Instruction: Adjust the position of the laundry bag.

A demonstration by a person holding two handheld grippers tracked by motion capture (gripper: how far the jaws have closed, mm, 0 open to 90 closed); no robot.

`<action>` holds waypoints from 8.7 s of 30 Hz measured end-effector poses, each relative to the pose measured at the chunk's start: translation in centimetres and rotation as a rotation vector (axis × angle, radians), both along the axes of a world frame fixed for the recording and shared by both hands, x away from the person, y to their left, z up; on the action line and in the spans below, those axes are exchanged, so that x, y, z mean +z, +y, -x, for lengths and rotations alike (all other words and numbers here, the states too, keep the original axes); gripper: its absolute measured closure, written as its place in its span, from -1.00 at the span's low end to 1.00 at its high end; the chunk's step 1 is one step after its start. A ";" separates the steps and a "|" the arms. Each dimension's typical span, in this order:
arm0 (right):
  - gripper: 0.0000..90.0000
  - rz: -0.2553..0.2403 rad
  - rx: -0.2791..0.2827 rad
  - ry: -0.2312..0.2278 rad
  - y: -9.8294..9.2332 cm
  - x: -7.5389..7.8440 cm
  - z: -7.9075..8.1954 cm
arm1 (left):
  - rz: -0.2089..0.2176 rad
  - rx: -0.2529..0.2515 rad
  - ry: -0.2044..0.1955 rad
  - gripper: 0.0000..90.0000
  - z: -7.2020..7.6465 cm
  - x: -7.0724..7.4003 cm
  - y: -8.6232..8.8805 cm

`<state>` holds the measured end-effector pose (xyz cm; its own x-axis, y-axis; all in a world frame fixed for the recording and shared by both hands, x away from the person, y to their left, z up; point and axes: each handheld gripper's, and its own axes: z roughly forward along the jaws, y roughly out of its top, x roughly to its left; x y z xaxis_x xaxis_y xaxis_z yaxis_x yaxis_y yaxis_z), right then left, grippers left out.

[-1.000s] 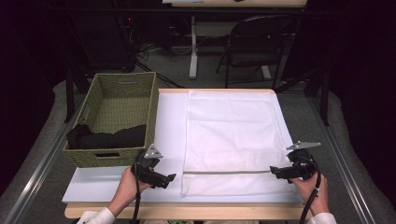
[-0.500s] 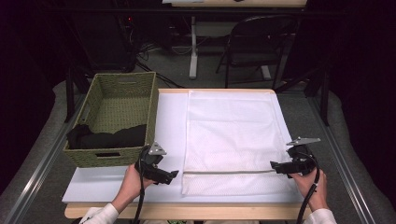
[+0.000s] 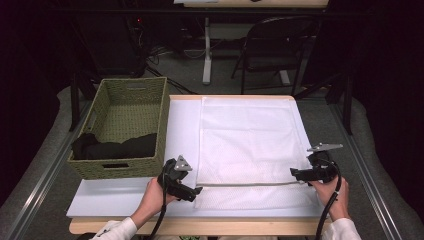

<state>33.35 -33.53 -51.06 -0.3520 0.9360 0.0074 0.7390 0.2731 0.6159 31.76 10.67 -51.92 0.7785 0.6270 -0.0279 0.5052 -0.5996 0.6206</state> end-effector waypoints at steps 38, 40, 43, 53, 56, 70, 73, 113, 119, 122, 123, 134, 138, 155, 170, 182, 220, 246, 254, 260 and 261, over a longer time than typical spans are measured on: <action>0.04 0.013 -0.149 0.063 -2.1 -2.0 -3.1 | -0.020 0.090 0.010 -0.14 -6.2 -3.3 -3.2; 0.11 0.018 -0.147 0.063 -2.1 -2.2 -3.2 | -0.018 0.088 0.001 -0.06 -6.1 -3.3 -3.2; 0.17 0.020 -0.145 0.070 -2.0 -2.2 -3.2 | -0.026 0.082 -0.014 0.14 -5.8 -3.3 -3.3; 0.46 0.050 -0.132 0.105 -1.2 -2.6 -3.8 | -0.015 0.038 -0.030 0.53 -5.2 -3.3 -3.7; 0.63 0.041 -0.130 0.114 -1.0 -2.7 -3.9 | -0.016 0.029 -0.037 0.68 -5.1 -3.4 -3.8; 0.97 0.054 -0.083 0.114 -0.3 -2.6 -3.9 | 0.012 0.012 -0.020 0.96 -5.3 -3.4 -3.5; 0.97 0.059 -0.071 0.117 -0.2 -2.5 -3.9 | 0.011 0.003 -0.012 0.96 -5.4 -3.3 -3.4; 0.97 0.087 0.031 0.113 3.3 -2.6 -3.7 | -0.037 0.078 0.001 0.95 -3.9 -2.9 -0.4; 0.97 0.073 0.046 0.112 3.8 -2.6 -3.6 | -0.045 0.099 0.003 0.95 -3.8 -2.9 0.1; 0.97 0.068 0.052 0.116 4.1 -2.6 -3.6 | -0.043 0.108 0.005 0.95 -3.8 -2.9 0.4; 0.97 0.074 0.056 0.114 4.1 -2.6 -3.6 | -0.045 0.111 0.002 0.94 -3.8 -2.9 0.5; 0.97 0.059 0.074 0.114 4.9 -2.6 -3.6 | -0.057 0.155 0.009 0.96 -3.3 -2.8 1.3; 0.97 0.057 0.074 0.119 5.4 -2.6 -3.5 | -0.069 0.166 0.007 0.97 -3.1 -2.7 1.7; 0.97 0.053 0.148 0.121 7.0 -2.7 -3.6 | -0.083 0.211 0.011 0.97 -2.3 -2.4 3.0; 0.88 0.025 0.187 0.131 7.8 -2.7 -3.6 | -0.050 0.204 0.042 0.52 -0.9 -1.3 4.2; 0.21 -0.035 0.127 0.118 7.1 -2.0 -4.1 | 0.012 0.262 0.097 0.02 0.0 -1.2 5.6; 0.92 -0.015 0.194 0.141 9.9 -2.9 -6.2 | -0.035 0.272 0.038 0.96 -0.7 -1.4 6.7; -0.30 -0.042 0.225 0.169 9.7 -1.8 -5.3 | -0.009 0.201 0.049 -0.09 0.0 -0.4 7.1; -0.73 -0.015 0.252 0.173 8.6 -0.5 -3.5 | 0.006 0.130 0.021 -0.57 0.8 0.4 6.2; -0.77 -0.027 0.236 0.173 7.7 0.0 -2.5 | -0.009 0.077 0.021 -0.67 1.0 0.5 5.3; -0.77 -0.027 0.236 0.173 7.7 0.0 -2.5 | -0.009 0.077 0.021 -0.67 1.0 0.5 5.3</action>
<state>35.84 -25.84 -51.03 -0.5510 0.8272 0.1100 0.7517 0.4347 0.4960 30.80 15.99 -51.44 0.7271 0.6855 -0.0376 0.5631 -0.5641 0.6039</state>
